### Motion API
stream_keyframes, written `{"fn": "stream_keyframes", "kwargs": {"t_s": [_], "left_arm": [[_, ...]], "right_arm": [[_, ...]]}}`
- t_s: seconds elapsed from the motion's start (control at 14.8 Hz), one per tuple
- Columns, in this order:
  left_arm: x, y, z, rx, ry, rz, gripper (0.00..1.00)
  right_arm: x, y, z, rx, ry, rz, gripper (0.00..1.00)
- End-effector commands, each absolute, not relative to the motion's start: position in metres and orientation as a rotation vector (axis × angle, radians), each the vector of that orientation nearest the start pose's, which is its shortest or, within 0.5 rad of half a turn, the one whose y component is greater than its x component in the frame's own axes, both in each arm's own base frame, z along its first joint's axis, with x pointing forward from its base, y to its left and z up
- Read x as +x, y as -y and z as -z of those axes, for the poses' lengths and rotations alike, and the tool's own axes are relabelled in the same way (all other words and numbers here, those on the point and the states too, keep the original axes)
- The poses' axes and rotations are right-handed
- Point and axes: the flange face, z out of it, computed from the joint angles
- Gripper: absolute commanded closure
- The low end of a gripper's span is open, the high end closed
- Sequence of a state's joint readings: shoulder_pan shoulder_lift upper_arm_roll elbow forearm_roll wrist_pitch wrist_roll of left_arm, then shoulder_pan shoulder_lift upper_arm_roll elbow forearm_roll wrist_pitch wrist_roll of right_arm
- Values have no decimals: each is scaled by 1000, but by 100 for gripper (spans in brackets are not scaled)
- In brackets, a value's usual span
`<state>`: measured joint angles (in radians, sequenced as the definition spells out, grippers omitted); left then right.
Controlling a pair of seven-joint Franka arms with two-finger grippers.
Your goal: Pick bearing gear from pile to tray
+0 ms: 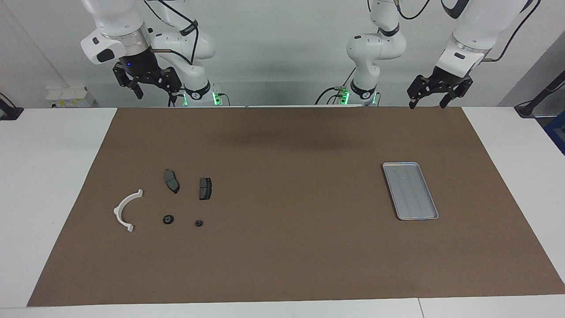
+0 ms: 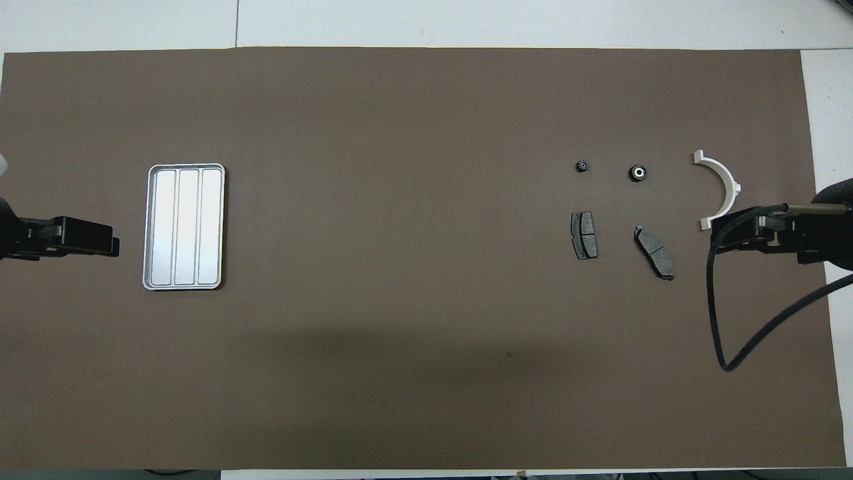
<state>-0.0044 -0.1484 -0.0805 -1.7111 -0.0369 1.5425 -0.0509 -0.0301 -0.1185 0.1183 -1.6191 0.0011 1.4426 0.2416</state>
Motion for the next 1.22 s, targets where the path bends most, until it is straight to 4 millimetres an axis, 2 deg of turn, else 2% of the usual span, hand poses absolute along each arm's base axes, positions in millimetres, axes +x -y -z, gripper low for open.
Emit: {"fn": "stream_keyframes", "kwargs": {"t_s": [0.0, 0.34, 0.75, 1.15], "left_arm": [[490, 49, -635, -3179, -48, -34, 0], [490, 49, -635, -3179, -48, -34, 0], [490, 49, -635, -3179, -48, -34, 0], [490, 49, -635, -3179, -48, -34, 0]], "right_arm": [[499, -49, -658, -3134, -235, -79, 0], [498, -41, -661, -3132, -246, -70, 0], [491, -48, -668, -3134, -227, -55, 0], [490, -39, -670, -3135, -210, -50, 0]]}}
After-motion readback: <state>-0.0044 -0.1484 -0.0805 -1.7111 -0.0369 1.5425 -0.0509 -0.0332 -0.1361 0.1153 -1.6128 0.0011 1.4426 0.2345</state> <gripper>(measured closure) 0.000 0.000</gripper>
